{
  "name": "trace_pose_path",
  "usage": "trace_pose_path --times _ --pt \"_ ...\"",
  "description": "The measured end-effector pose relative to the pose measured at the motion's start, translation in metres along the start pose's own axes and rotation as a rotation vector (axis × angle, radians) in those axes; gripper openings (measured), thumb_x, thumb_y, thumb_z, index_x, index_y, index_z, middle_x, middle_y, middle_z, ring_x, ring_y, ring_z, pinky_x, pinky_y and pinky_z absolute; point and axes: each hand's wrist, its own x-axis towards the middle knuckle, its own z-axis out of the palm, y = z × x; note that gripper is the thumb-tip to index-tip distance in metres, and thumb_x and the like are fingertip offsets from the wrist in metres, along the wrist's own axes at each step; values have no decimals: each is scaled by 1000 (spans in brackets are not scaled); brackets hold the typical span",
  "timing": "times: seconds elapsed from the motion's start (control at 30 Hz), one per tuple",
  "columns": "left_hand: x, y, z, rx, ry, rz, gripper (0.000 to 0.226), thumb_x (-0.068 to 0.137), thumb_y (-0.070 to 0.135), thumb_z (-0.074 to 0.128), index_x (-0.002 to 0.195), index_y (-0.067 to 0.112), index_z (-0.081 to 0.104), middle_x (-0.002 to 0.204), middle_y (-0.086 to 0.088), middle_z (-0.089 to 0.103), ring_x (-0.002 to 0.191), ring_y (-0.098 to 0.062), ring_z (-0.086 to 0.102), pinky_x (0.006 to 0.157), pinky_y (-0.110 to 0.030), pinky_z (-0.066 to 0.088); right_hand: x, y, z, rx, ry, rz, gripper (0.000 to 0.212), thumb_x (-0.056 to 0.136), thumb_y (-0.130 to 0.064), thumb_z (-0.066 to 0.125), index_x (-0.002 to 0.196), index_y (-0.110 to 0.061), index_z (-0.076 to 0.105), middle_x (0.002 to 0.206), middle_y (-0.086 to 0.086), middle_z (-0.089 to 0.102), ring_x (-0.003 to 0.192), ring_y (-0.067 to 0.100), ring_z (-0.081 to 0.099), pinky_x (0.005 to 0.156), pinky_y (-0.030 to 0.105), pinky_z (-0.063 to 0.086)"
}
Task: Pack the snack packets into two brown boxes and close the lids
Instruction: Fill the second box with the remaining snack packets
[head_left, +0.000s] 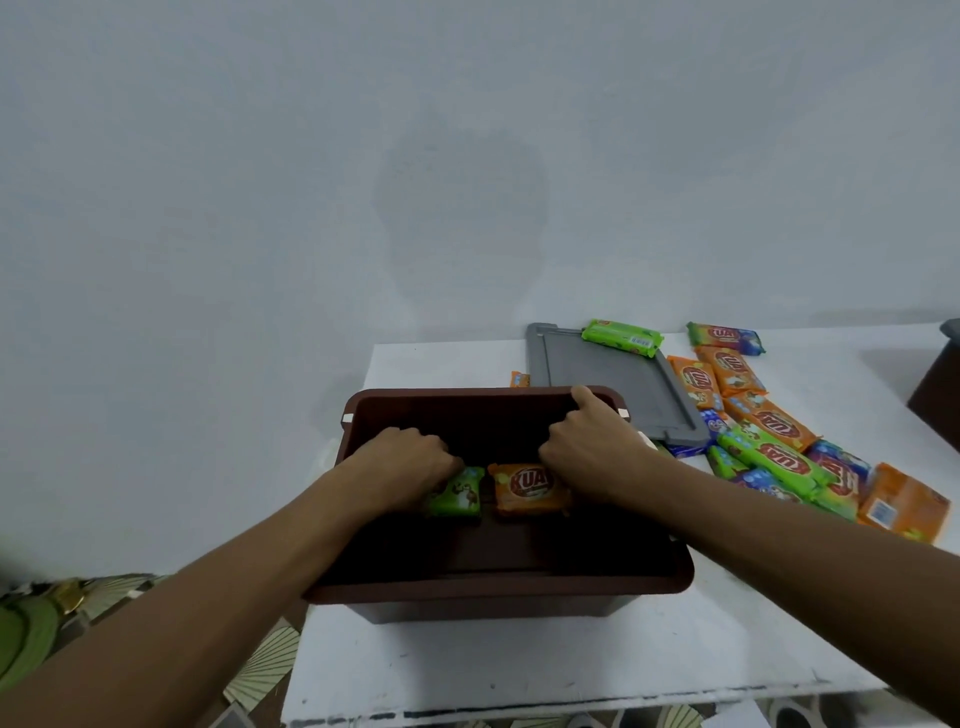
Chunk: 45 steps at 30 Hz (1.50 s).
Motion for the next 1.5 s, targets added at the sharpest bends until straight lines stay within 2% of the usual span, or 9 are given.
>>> trace_pose_path --times 0.13,0.23,0.5,0.57,0.73,0.87,1.0,1.2,1.5 --pt "0 -3 -5 -62 10 -7 49 89 38 59 135 27 47 123 -4 58 104 -27 61 79 -39 52 0 -2 -3 -16 -32 -16 19 95 -33 55 98 -18 67 90 -1 69 84 21 64 97 45 33" --pt "0 -3 -19 -97 29 2 54 87 40 60 137 30 44 127 3 56 108 -23 59 76 -35 48 -8 6 -4 198 -43 3 43 88 -59 53 101 -19 65 92 0 66 85 21 62 95 42 40" --pt "20 23 -92 -263 355 -48 27 91 49 55 112 33 55 103 16 59 94 -10 57 71 -31 47 -86 67 54 636 581 147 23 91 -39 53 99 -21 64 94 -4 63 87 19 58 74 37 44" --pt "34 44 -109 -304 414 -48 24 91 48 53 110 33 56 103 16 58 93 -11 56 72 -32 47 -113 84 89 646 522 288 26 89 -39 53 106 -22 63 103 -2 63 97 23 58 77 36 44" --pt "85 122 -147 -346 422 14 32 92 48 54 118 29 56 113 10 59 102 -14 57 79 -35 49 -179 110 177 701 -133 542 60 92 -65 38 147 -43 26 158 -4 25 143 23 27 109 49 29" --pt "127 183 -156 -293 290 66 39 91 46 56 124 26 53 118 4 56 107 -19 55 80 -36 48 -199 117 203 753 47 594 52 88 -62 49 135 -39 44 130 -1 55 118 19 51 92 38 45" --pt "164 226 -137 -324 148 -17 50 89 48 55 132 22 49 126 -2 52 112 -24 54 83 -38 49 -209 129 208 823 55 588 54 76 -56 65 121 -33 46 116 -4 57 99 15 54 76 34 49" --pt "182 271 -107 -455 29 -106 81 81 55 67 146 23 30 140 -3 45 124 -27 49 97 -45 47 -237 146 230 928 49 679 85 64 -82 49 130 -31 35 117 -3 52 102 17 53 76 35 50" --pt "187 270 -110 -604 109 -183 86 69 50 81 141 25 41 135 -1 49 122 -22 49 98 -39 46 -235 157 238 1004 -10 678 90 68 -71 66 139 -24 37 123 1 54 102 17 57 78 33 52"
